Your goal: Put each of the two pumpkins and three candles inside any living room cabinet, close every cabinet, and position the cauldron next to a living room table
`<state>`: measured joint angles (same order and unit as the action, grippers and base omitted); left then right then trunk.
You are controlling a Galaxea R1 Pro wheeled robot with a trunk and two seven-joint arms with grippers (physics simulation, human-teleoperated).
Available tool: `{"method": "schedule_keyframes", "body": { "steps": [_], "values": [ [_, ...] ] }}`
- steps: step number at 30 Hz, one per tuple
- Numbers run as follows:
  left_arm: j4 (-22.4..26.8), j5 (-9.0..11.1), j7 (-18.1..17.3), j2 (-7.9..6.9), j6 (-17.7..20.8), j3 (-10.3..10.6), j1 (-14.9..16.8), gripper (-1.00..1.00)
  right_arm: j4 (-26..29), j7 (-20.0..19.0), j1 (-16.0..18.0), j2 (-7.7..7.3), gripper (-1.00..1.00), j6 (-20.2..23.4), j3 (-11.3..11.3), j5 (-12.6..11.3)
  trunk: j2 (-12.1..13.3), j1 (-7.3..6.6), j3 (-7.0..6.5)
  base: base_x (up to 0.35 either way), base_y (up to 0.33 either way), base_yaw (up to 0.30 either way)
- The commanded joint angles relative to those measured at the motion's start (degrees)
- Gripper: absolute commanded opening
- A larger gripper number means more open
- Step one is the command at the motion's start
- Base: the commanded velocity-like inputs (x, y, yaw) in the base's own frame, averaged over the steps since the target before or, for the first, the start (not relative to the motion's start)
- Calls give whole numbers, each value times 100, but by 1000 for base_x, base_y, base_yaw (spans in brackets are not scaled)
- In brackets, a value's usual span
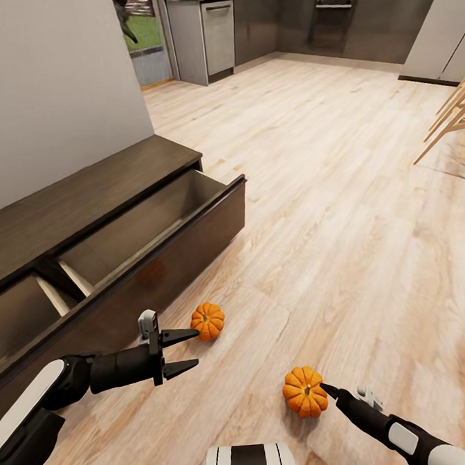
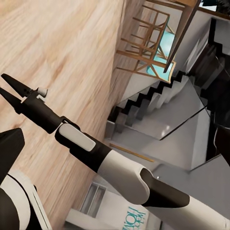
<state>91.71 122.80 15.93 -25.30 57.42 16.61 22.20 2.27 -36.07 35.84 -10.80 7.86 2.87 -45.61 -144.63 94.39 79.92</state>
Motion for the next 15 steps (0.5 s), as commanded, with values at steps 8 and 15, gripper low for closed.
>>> {"method": "schedule_keyframes", "body": {
  "steps": [8,15],
  "values": [
    [-4,59,50,-9,4,0,4,100,2,-11,1,-1,100,40,29,-55,-1,-1,4,0,20,0],
    [-3,55,50,-9,1,-8,4,100,2,-6,1,5,100,38,29,-54,-8,12,114,0,1,0]
  ]
}}
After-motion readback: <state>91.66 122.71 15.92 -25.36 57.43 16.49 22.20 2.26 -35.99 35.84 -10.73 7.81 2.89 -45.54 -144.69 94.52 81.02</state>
